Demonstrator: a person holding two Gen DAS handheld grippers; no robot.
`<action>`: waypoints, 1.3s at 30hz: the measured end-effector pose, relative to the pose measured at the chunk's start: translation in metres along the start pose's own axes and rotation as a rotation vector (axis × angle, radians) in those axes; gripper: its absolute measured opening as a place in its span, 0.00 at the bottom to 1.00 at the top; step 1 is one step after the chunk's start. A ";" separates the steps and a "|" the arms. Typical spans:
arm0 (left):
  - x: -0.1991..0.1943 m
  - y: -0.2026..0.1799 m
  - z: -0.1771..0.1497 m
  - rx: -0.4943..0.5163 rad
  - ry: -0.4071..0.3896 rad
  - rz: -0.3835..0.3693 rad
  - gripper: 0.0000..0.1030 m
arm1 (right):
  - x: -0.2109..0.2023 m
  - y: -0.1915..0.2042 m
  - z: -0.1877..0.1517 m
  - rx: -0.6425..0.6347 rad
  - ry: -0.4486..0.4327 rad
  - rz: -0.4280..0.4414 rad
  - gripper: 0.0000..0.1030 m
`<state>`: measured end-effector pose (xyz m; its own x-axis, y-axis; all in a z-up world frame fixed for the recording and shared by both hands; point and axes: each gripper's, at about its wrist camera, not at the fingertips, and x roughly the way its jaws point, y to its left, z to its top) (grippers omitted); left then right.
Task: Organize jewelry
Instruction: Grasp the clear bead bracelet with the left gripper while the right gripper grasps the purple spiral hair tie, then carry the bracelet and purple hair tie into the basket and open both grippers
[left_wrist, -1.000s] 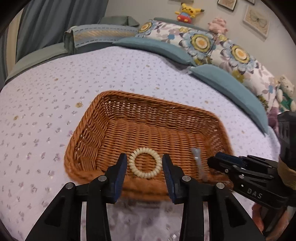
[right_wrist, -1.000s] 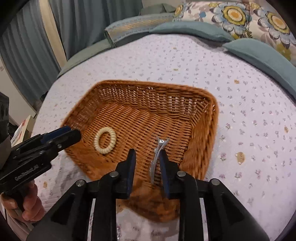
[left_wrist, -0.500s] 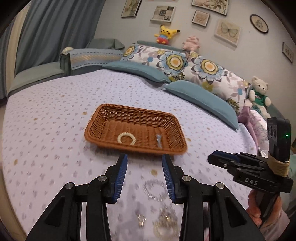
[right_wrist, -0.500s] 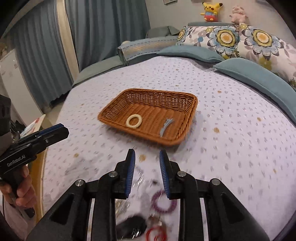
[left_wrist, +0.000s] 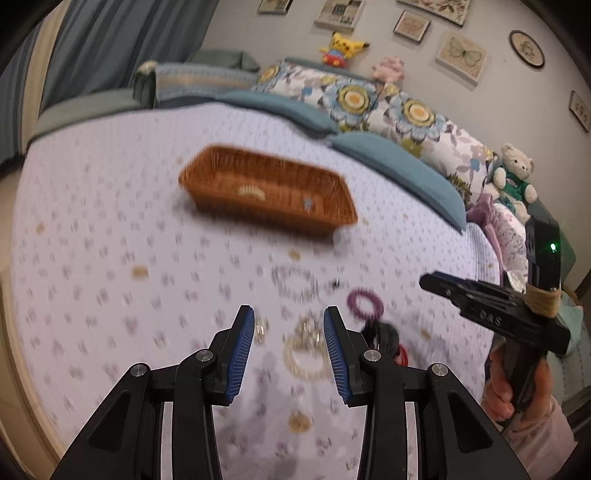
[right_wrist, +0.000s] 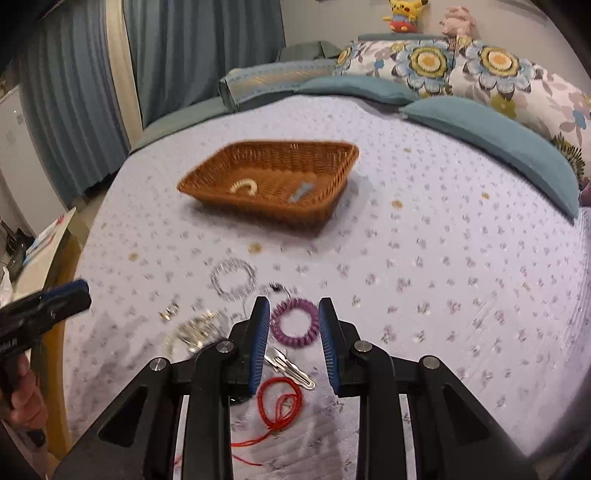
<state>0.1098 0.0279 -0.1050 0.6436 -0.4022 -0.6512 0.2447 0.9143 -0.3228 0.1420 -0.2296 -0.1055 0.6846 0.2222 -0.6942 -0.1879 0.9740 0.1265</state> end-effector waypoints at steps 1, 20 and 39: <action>0.006 0.000 -0.006 -0.010 0.016 0.000 0.39 | 0.007 -0.002 -0.003 0.005 0.012 0.003 0.29; 0.080 -0.001 -0.038 -0.081 0.164 0.034 0.39 | 0.077 -0.022 -0.013 0.060 0.116 0.016 0.29; 0.080 -0.005 -0.039 -0.015 0.175 0.091 0.08 | 0.071 -0.003 -0.022 -0.067 0.131 -0.120 0.12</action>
<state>0.1320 -0.0113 -0.1821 0.5267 -0.3214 -0.7869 0.1799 0.9469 -0.2664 0.1756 -0.2172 -0.1713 0.6081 0.0930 -0.7884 -0.1598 0.9871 -0.0069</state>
